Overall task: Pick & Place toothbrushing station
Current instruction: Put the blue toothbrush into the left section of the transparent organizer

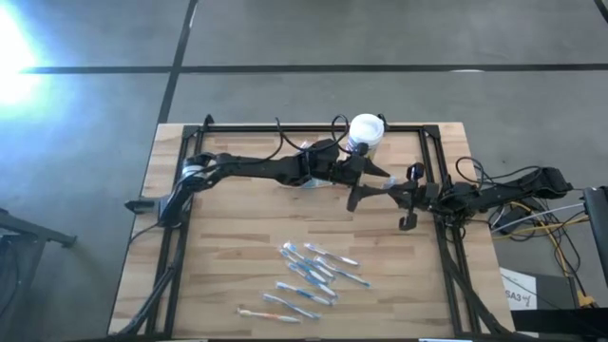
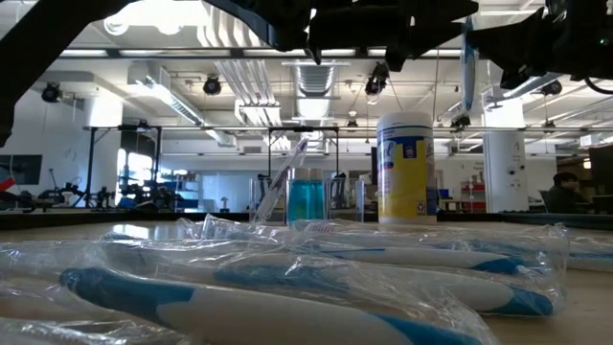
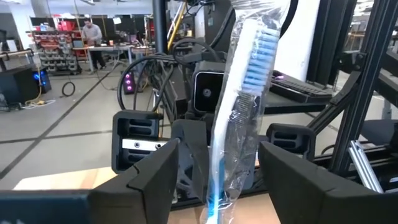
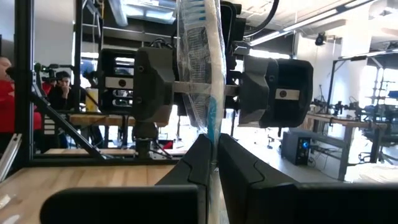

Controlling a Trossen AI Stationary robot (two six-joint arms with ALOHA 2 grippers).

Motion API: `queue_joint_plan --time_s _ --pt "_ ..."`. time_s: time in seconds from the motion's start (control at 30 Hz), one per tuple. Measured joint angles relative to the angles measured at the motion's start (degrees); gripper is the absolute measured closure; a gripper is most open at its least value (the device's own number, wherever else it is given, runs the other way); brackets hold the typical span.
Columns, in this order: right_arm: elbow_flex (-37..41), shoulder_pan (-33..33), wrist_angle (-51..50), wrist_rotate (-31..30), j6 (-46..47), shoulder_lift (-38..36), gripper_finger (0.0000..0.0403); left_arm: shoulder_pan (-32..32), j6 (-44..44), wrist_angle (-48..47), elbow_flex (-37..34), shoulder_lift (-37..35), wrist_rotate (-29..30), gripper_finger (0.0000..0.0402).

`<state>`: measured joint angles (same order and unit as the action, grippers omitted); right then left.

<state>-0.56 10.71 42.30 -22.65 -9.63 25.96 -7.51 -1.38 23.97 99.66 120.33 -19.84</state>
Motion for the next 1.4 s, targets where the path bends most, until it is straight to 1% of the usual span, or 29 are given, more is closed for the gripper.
queue_joint_plan --time_s 0.1,0.2,0.23,0.33,0.57,0.67,0.73,0.8,0.83,1.03,1.13,1.4 --pt "0.0 -0.1 0.0 -0.3 0.2 0.0 0.039 0.0 0.0 0.0 0.0 0.0 0.2 0.0185" --pt "0.0 -0.3 0.3 -3.0 2.4 0.0 0.039 0.0 -0.5 0.0 0.0 0.0 0.4 0.0196" --pt "0.0 -0.4 0.3 -2.9 2.5 0.0 0.039 0.0 -0.5 0.0 0.0 0.0 0.4 0.02" --pt "-0.1 -0.4 0.4 0.1 2.4 0.9 0.039 0.0 -0.5 0.0 0.0 0.0 0.5 0.0213" --pt "-3.1 -0.4 -0.1 0.4 2.6 5.5 0.039 0.0 -0.5 0.0 0.0 0.0 0.5 0.0238" --pt "-4.5 -0.4 -0.1 0.5 2.4 7.9 0.039 0.0 -0.5 -0.3 0.0 0.0 0.3 0.0269" --pt "-5.2 -0.4 -0.1 0.4 2.3 9.5 0.039 0.0 -0.5 -1.2 0.0 -0.2 -0.8 0.0308" --pt "-5.7 -0.4 -0.1 0.4 2.2 10.7 0.039 0.0 -0.5 -2.3 0.0 -0.3 -2.0 0.0361" --pt "-5.9 -0.4 -0.2 0.5 2.1 11.1 0.039 0.1 -0.4 -2.5 -0.1 -0.3 -2.3 0.0379" --pt "-6.7 -0.3 -0.2 0.6 2.0 12.1 0.0386 0.1 -0.2 -3.6 -0.2 -0.9 -3.5 0.0384" --pt "-6.7 -0.2 -0.1 0.9 2.1 12.0 0.0364 0.2 -1.5 -5.7 -0.5 -2.0 -3.4 0.0384" --pt "-6.6 -0.1 0.2 0.8 1.3 9.8 0.0271 0.2 -7.5 -16.6 -0.7 -8.2 -3.7 0.0384"
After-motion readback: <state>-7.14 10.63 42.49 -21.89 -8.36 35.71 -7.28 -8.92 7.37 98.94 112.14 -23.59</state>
